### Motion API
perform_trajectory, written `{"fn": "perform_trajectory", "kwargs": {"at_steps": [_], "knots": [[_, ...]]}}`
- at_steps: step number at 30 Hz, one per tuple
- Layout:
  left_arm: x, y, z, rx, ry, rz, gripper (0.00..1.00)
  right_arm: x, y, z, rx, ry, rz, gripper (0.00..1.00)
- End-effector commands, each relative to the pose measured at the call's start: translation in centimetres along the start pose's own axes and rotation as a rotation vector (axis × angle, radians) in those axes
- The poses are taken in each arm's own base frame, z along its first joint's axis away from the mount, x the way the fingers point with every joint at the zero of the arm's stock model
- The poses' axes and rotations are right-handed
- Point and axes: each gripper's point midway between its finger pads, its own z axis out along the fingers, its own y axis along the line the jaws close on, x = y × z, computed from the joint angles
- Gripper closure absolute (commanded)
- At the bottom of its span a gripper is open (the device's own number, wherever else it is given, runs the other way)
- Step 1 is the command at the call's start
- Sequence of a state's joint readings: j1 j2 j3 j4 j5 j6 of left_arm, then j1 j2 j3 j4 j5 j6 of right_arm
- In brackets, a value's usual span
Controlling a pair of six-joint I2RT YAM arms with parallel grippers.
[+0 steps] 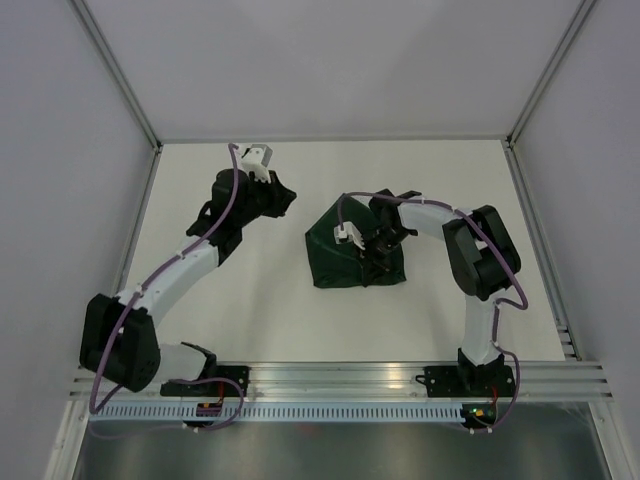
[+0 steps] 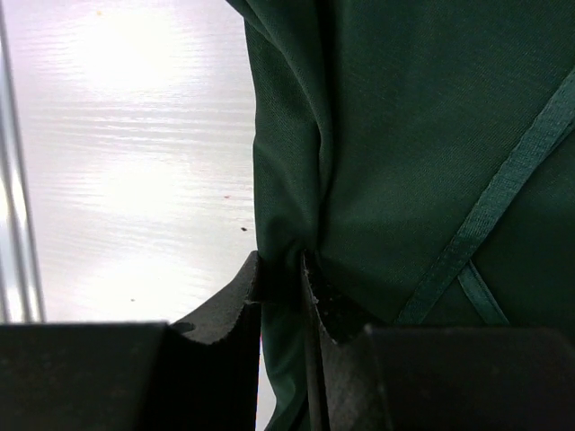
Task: Fold the napkin, place the utensils inside, and roll it up
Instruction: Roll the napkin with the utensil
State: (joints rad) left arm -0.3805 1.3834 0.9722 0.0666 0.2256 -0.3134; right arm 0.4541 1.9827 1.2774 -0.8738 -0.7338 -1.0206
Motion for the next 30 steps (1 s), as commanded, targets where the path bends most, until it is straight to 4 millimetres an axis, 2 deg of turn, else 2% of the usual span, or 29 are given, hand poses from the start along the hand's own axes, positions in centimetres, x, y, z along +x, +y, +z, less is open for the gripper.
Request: {"fn": "perform_trajectory", "kwargs": {"at_steps": [1, 2, 3, 5, 6, 8, 9, 14, 15, 17, 18, 19, 20, 21, 22, 24, 26, 30], "knots": [[-4.2, -1.1, -2.2, -0.034, -0.235, 0.139, 0.87, 5.1, 3.1, 1.5, -0.208, 0.145, 0.176, 0.99], [-4.2, -1.6, -2.6, -0.028, -0.244, 0.175, 0.86, 5.0, 2.4, 1.6, -0.215, 0.141, 0.186, 0.99], [-3.4, -2.5, -2.7, -0.018, -0.237, 0.251, 0.86, 5.0, 2.6, 1.5, -0.237, 0.143, 0.207, 0.99], [-3.1, -3.8, -3.4, -0.010, -0.256, 0.339, 0.84, 4.9, 1.8, 1.4, -0.242, 0.137, 0.230, 0.99], [-1.7, -5.7, -3.5, 0.034, -0.248, 0.445, 0.84, 4.9, 1.8, 1.3, -0.247, 0.139, 0.242, 1.00], [-1.1, -7.0, -4.1, 0.037, -0.261, 0.520, 0.82, 5.0, 1.2, 1.3, -0.240, 0.141, 0.257, 0.99], [0.1, -8.8, -4.3, 0.086, -0.252, 0.587, 0.80, 5.0, 1.1, 1.2, -0.242, 0.141, 0.266, 1.00], [3.6, -11.7, -4.6, 0.198, -0.177, 0.672, 0.72, 5.1, 0.4, 1.3, -0.249, 0.139, 0.298, 0.99], [5.0, -12.4, -4.4, 0.229, -0.139, 0.705, 0.71, 5.1, 0.2, 1.3, -0.244, 0.140, 0.301, 0.99], [6.6, -13.0, -4.1, 0.259, -0.090, 0.733, 0.70, 5.2, 0.0, 1.5, -0.235, 0.142, 0.307, 0.99], [8.4, -14.0, -3.8, 0.315, -0.037, 0.776, 0.69, 5.3, -0.1, 1.5, -0.234, 0.144, 0.312, 0.99], [9.3, -14.3, -3.5, 0.328, -0.011, 0.793, 0.69, 5.3, -0.2, 1.6, -0.231, 0.142, 0.316, 0.99], [10.0, -15.5, -3.5, 0.361, 0.005, 0.822, 0.69, 5.2, -0.3, 1.6, -0.228, 0.140, 0.316, 0.99], [12.0, -15.4, -2.6, 0.373, 0.069, 0.846, 0.69, 5.3, -0.4, 1.6, -0.226, 0.139, 0.317, 1.00], [15.4, -16.3, -2.0, 0.428, 0.165, 0.900, 0.69, 5.3, -0.6, 1.6, -0.219, 0.136, 0.323, 1.00], [17.4, -16.2, -1.4, 0.447, 0.221, 0.924, 0.69, 5.3, -0.9, 1.5, -0.212, 0.133, 0.327, 1.00], [19.5, -16.9, -1.1, 0.485, 0.273, 0.944, 0.69, 5.4, -1.0, 1.5, -0.211, 0.128, 0.335, 1.00], [21.5, -17.9, -0.8, 0.536, 0.314, 0.975, 0.69, 5.6, -1.3, 1.6, -0.206, 0.128, 0.344, 1.00]]}}
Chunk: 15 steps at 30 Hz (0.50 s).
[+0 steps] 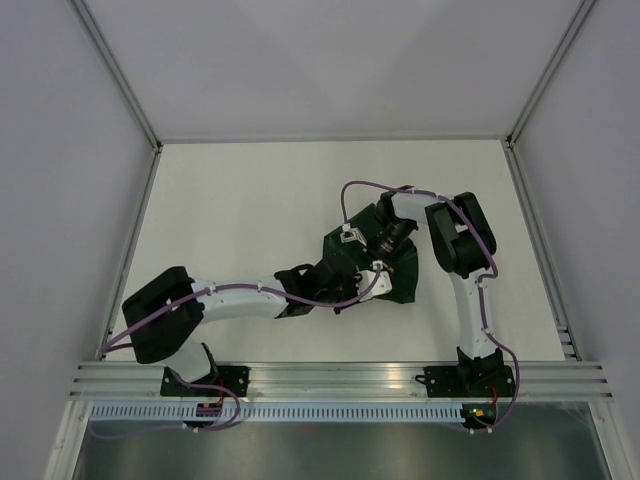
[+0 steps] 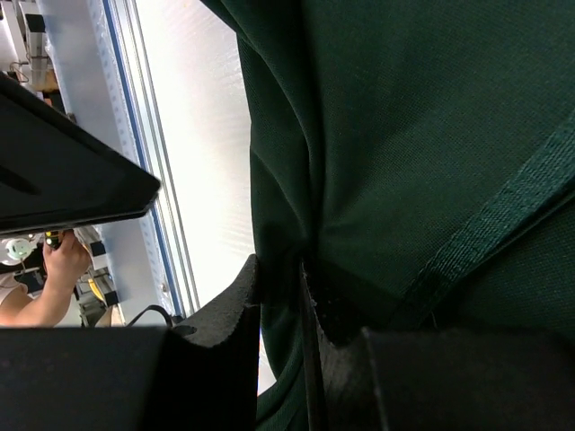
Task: Fold the napkin, place the utensils inside, and roll it up
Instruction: Roll the napkin with the utensil
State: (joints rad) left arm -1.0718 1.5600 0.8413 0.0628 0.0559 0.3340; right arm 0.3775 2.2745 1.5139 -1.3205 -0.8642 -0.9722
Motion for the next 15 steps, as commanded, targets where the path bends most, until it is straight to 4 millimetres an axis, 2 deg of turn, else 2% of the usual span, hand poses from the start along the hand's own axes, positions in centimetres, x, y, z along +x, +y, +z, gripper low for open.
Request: {"fn": "perform_trajectory", "kwargs": {"at_steps": [1, 6, 13, 15], "knots": [[-2.1, -0.9, 0.7, 0.057, -0.034, 0.084, 0.68, 1.3, -5.7, 0.1, 0.145, 0.078, -0.096, 0.99], [-0.7, -1.1, 2.3, 0.058, 0.011, 0.126, 0.67, 1.3, -5.9, 0.2, 0.142, 0.077, -0.090, 1.00], [-0.3, -0.2, 4.0, 0.019, 0.027, 0.176, 0.67, 1.6, -6.1, 0.2, 0.140, 0.085, -0.081, 1.00], [-0.7, 0.2, 4.2, 0.002, 0.004, 0.186, 0.67, 1.7, -6.0, 0.2, 0.135, 0.085, -0.080, 0.99]]}}
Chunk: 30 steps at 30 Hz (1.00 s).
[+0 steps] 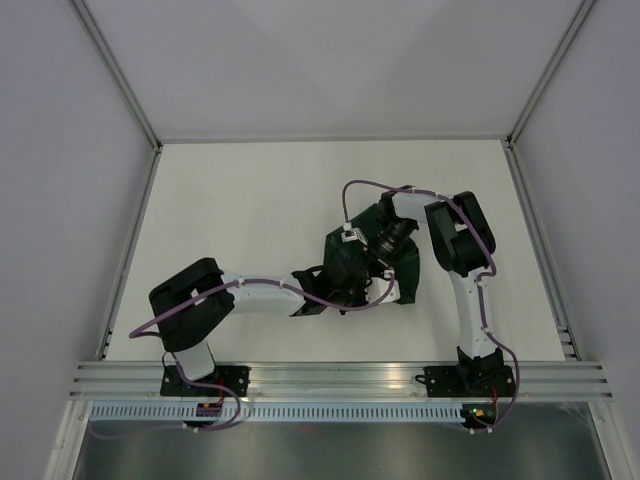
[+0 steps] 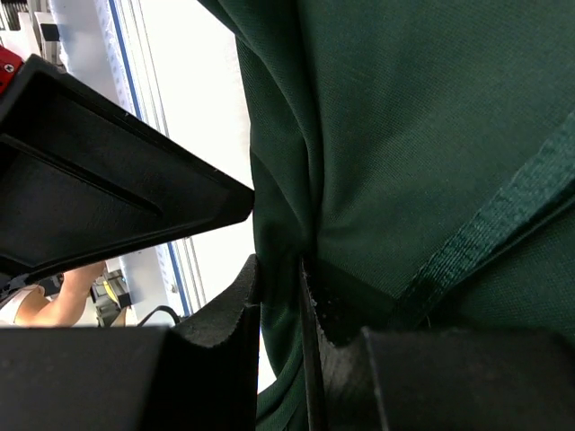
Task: Fold the napkin, place the utensils inside, and roll it up
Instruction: Roll the napkin with the utensil
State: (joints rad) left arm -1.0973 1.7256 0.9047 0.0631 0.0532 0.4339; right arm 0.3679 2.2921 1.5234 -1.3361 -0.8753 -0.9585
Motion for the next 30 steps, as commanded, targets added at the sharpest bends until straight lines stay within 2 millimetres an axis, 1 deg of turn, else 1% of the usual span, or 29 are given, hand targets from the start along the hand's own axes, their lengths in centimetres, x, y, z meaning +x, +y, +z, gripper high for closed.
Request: {"fn": "perform_trajectory", "kwargs": {"at_steps": [1, 6, 11, 14, 17, 21, 26, 30], "knots": [[-3.0, 2.0, 0.4, -0.066, -0.085, 0.079, 0.66, 1.4, -6.1, 0.1, 0.155, 0.091, -0.119, 0.99], [-3.3, 2.6, 1.0, -0.101, -0.101, 0.106, 0.66, 1.4, -6.1, 0.0, 0.157, 0.094, -0.115, 1.00], [-2.9, 2.2, 1.6, -0.084, -0.098, 0.114, 0.64, 1.6, -6.2, 0.0, 0.155, 0.096, -0.108, 1.00], [-2.8, 2.1, 1.6, -0.085, -0.106, 0.113, 0.63, 1.7, -6.2, 0.1, 0.154, 0.099, -0.107, 1.00], [-2.7, 2.1, 1.6, -0.092, -0.105, 0.128, 0.60, 1.8, -6.3, 0.2, 0.151, 0.100, -0.106, 0.99], [-2.3, 2.1, 2.1, -0.092, -0.086, 0.144, 0.59, 1.8, -6.3, 0.2, 0.147, 0.103, -0.101, 0.99], [-1.3, 1.4, 2.7, -0.061, -0.061, 0.153, 0.59, 1.9, -6.4, 0.2, 0.148, 0.105, -0.101, 1.00], [-1.0, 1.1, 2.9, -0.044, -0.056, 0.153, 0.60, 2.1, -6.5, 0.3, 0.145, 0.109, -0.098, 0.99]]}}
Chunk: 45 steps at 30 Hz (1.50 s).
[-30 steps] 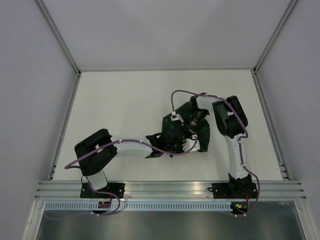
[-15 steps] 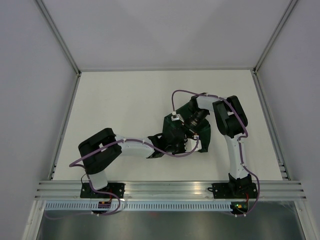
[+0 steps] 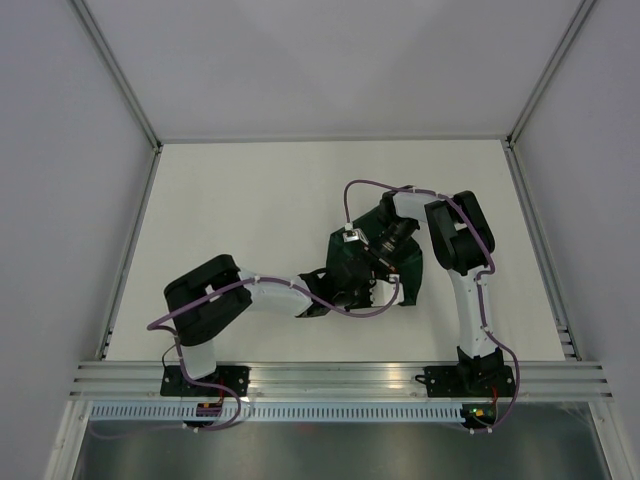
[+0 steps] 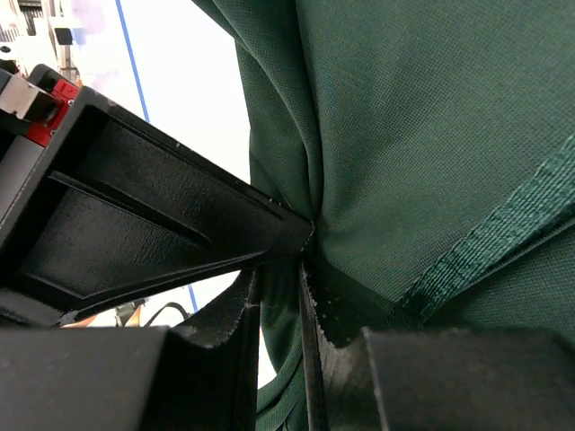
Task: Fold the napkin, place the utensils inside, and roll it up
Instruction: Roll the napkin with the utensil
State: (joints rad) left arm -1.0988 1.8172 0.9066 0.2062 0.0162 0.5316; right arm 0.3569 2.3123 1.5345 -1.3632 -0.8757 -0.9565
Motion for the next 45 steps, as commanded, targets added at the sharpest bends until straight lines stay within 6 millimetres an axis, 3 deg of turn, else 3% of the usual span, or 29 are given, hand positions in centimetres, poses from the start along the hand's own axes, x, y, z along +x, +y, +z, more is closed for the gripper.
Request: {"fn": "perform_trajectory", "kwargs": {"at_steps": [1, 5, 9, 16, 20, 25, 29, 30, 34, 35, 36, 37, 38, 40, 45], "knots": [[-0.8, 0.0, 0.6, 0.011, -0.025, 0.050, 0.61, 1.5, -6.5, 0.3, 0.163, 0.103, -0.129, 1.00], [-0.8, -0.5, 1.0, 0.045, -0.014, 0.046, 0.72, 1.5, -6.6, 0.4, 0.164, 0.102, -0.129, 1.00], [-0.4, -1.8, 1.2, 0.108, 0.012, 0.020, 0.96, 1.0, -6.6, -0.1, 0.180, 0.088, -0.135, 0.99], [-0.4, -3.5, 1.4, 0.205, 0.039, -0.088, 0.98, -1.6, -6.7, -2.7, 0.269, -0.033, -0.146, 0.76], [-0.2, -3.8, 1.4, 0.256, 0.021, -0.189, 0.98, -3.4, -6.5, -6.4, 0.349, -0.185, -0.109, 0.64], [-0.3, -3.7, 1.3, 0.306, 0.005, -0.285, 0.98, -4.6, -6.8, -11.1, 0.419, -0.382, -0.076, 0.58], [-0.3, -4.2, 1.0, 0.396, -0.015, -0.373, 0.98, -4.3, -6.5, -15.7, 0.492, -0.542, -0.059, 0.58], [-0.2, -4.1, 1.0, 0.405, -0.015, -0.404, 0.98, -4.0, -6.4, -16.0, 0.498, -0.564, -0.063, 0.58], [0.9, -3.9, 0.8, 0.487, 0.009, -0.517, 0.98, -2.5, -4.7, -18.6, 0.543, -0.653, -0.127, 0.58], [0.8, -4.1, 0.7, 0.535, 0.002, -0.546, 0.98, -2.4, -3.5, -19.6, 0.576, -0.673, -0.169, 0.58], [1.0, -4.2, 0.8, 0.559, 0.028, -0.584, 0.98, -1.6, -3.4, -18.9, 0.581, -0.669, -0.176, 0.57], [1.6, -3.7, 0.9, 0.565, 0.040, -0.617, 0.98, -1.7, -2.1, -19.6, 0.627, -0.672, -0.242, 0.57], [1.5, -3.8, 0.8, 0.603, 0.030, -0.643, 0.98, -0.7, -2.0, -18.5, 0.629, -0.665, -0.242, 0.57], [2.1, -3.2, 0.9, 0.628, 0.038, -0.718, 0.98, -0.6, -0.5, -18.9, 0.694, -0.664, -0.346, 0.54], [2.6, -3.9, 1.0, 0.733, 0.040, -0.815, 0.98, 1.1, 1.5, -15.1, 0.740, -0.543, -0.504, 0.52]]}}
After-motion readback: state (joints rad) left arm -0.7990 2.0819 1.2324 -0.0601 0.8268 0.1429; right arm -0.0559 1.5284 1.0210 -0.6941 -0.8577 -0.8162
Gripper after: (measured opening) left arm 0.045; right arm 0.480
